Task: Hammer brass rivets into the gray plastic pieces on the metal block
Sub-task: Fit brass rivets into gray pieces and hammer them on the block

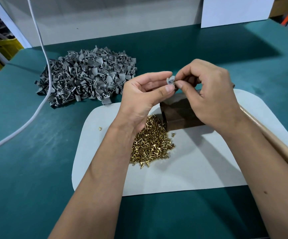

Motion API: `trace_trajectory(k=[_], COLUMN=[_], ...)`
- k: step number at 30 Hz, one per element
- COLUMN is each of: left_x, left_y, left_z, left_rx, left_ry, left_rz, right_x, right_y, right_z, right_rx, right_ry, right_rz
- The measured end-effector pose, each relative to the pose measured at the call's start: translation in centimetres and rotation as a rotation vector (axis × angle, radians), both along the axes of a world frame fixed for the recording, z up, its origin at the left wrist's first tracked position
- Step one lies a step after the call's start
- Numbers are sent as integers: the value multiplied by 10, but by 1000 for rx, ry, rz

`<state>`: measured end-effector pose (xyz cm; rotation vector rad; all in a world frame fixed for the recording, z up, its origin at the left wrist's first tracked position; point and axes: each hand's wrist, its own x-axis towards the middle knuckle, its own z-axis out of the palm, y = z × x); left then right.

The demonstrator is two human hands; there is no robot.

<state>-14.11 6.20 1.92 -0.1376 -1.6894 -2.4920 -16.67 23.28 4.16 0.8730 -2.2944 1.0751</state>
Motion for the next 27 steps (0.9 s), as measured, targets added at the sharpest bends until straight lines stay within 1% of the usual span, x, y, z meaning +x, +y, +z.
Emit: trace_trajectory(k=[9, 19, 27], left_x=[-1, 1, 2], left_y=[0, -1, 3], left_z=[-2, 0, -1], left_rx=[-66, -135, -158], left_ry=[24, 29, 26], left_rz=[32, 45, 76], right_x=[-1, -1, -3], right_y=[0, 3, 3], right_z=[-1, 1, -4], right_rx=[28, -52, -57], right_ry=[-16, -147, -163], right_rz=[-41, -13, -38])
